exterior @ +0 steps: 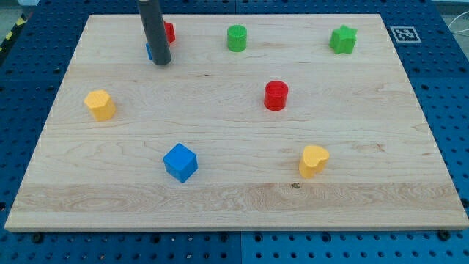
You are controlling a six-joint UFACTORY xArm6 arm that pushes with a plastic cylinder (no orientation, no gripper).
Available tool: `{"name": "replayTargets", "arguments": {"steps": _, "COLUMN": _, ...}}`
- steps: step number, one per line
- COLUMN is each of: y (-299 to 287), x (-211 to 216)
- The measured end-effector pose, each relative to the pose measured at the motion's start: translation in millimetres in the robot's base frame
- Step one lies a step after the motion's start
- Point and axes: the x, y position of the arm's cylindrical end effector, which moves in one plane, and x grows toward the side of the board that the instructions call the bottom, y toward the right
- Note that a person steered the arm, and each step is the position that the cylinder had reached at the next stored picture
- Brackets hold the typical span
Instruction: Point at the red circle
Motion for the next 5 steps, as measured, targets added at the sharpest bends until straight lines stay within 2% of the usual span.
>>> {"name": "replayTargets", "arguments": {"steps": 2, "y": 36.4, "x": 29.9}}
{"name": "replayTargets", "arguments": {"steps": 5, "y": 172.1, "x": 32.5}}
